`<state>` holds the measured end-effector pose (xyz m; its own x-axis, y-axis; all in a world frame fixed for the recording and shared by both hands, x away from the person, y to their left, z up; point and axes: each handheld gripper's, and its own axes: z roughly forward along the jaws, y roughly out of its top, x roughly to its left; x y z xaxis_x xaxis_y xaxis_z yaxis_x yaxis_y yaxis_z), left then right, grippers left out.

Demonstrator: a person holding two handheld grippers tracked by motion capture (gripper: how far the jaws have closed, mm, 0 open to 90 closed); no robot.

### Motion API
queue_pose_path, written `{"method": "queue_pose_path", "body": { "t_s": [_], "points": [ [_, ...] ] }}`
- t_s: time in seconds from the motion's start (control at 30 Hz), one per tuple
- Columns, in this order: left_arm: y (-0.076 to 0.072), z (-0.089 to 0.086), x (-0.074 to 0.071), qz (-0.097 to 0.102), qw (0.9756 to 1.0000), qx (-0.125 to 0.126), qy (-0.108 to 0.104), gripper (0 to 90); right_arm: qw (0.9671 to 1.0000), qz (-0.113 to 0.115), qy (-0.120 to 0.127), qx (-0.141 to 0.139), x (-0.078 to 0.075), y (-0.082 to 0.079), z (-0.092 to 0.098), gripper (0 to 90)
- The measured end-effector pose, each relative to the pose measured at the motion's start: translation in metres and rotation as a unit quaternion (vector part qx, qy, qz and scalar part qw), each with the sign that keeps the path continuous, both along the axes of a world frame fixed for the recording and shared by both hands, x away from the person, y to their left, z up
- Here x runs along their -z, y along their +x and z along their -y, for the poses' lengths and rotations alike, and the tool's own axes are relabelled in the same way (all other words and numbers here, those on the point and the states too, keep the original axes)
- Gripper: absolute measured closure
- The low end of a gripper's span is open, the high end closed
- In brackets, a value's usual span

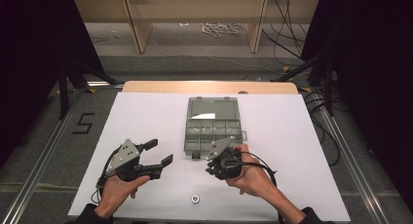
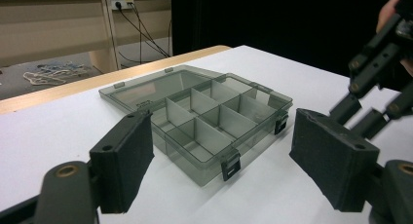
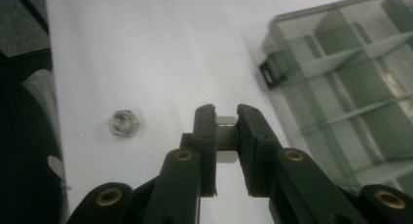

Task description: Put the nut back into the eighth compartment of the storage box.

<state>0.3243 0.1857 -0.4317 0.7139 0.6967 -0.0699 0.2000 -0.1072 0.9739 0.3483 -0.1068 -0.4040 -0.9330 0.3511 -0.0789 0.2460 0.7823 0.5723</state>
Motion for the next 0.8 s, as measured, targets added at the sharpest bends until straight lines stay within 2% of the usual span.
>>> {"method": "queue_pose_path", "body": {
  "t_s": [0.43, 0.63, 0.8],
  "points": [
    [-0.001, 0.001, 0.000, -0.003, 1.0000, -0.003, 0.003, 22.8, 0.9985, 0.000, 0.000, 0.056, -0.009, 0.032, 0.033, 78.8],
    [-0.001, 0.001, 0.000, -0.002, 1.0000, 0.000, 0.004, 22.8, 0.9960, -0.006, -0.006, 0.088, -0.011, 0.049, 0.046, 78.8],
    [0.000, 0.001, 0.000, -0.001, 1.0000, 0.001, 0.006, 22.8, 0.9944, -0.018, -0.014, 0.103, -0.008, 0.060, 0.054, 78.8]
  ]
}}
